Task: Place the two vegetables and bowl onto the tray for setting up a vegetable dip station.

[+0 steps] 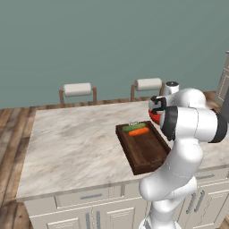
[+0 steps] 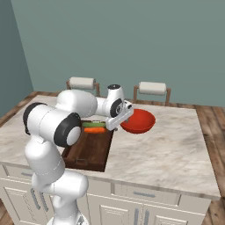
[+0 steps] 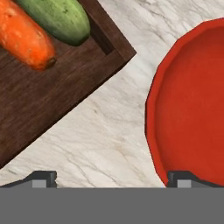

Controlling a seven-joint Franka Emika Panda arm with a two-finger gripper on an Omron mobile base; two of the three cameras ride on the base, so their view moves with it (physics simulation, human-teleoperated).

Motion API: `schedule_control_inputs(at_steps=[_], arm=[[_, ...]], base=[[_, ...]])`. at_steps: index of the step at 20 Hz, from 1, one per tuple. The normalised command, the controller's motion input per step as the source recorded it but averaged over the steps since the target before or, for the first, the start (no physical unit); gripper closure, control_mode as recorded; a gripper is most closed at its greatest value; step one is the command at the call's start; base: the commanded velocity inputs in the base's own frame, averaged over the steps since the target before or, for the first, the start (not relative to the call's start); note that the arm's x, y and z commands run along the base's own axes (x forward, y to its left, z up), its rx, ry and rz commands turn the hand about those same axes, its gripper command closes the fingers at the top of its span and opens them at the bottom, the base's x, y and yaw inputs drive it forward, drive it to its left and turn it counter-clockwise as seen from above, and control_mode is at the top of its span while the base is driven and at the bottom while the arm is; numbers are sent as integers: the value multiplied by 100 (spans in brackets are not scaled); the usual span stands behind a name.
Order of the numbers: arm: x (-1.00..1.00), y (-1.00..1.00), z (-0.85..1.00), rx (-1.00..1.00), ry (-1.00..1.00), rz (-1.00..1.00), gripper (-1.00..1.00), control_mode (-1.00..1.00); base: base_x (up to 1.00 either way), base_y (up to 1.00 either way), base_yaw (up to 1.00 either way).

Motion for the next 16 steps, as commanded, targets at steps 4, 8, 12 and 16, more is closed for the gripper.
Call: schedule_control_inputs(at_steps=[4,8,12,16], arm=[[11,-1,-13,0,0,0,-100,-100],[15,-2,-7,0,0,0,-100,-100],[12,-4,-7,0,0,0,-100,-100],[6,-6,-8,0,0,0,-100,-100]], base=[[0,0,0],[0,0,0],[0,0,0],[0,0,0]])
